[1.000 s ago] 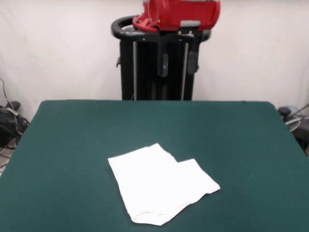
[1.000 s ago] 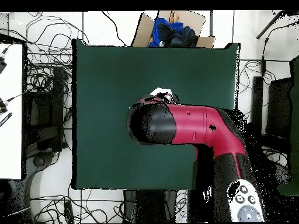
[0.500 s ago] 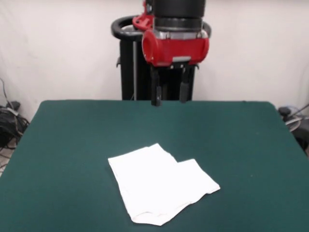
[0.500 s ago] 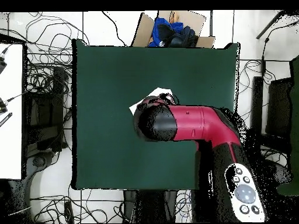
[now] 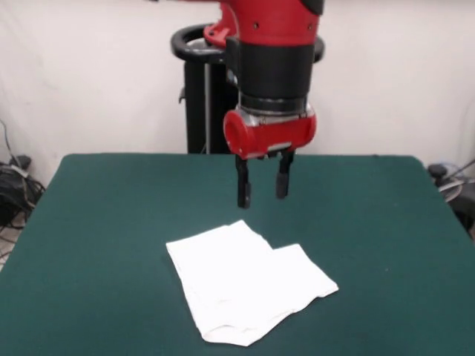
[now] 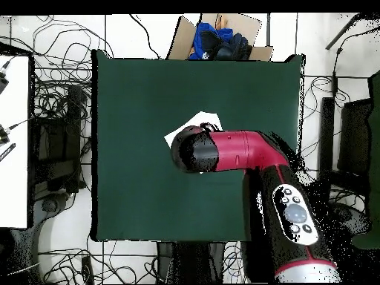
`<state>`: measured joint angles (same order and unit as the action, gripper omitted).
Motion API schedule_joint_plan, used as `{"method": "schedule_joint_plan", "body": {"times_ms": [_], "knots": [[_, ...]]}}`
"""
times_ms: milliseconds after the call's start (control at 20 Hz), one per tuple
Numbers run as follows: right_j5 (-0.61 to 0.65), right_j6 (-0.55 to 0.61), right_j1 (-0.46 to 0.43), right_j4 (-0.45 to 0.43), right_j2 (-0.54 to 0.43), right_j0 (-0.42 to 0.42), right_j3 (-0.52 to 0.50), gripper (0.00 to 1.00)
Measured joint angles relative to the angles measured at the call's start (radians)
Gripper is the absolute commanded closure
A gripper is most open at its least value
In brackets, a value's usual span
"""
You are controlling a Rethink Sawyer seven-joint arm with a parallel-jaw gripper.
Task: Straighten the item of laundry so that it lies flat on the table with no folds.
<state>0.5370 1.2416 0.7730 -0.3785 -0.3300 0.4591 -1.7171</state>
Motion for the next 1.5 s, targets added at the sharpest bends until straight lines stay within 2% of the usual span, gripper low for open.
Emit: {"method": "schedule_joint_plan", "body": {"times_ms": [400,850,1500], "knots": [[-0.1,0.0,-0.076,-0.046,0.002,-0.002,0.007,0.0],[-0.33,0.0,-0.145,-0.097,0.001,0.039,-0.02,0.0],[-0.354,0.0,-0.171,-0.115,0.001,0.039,-0.034,0.0]]}}
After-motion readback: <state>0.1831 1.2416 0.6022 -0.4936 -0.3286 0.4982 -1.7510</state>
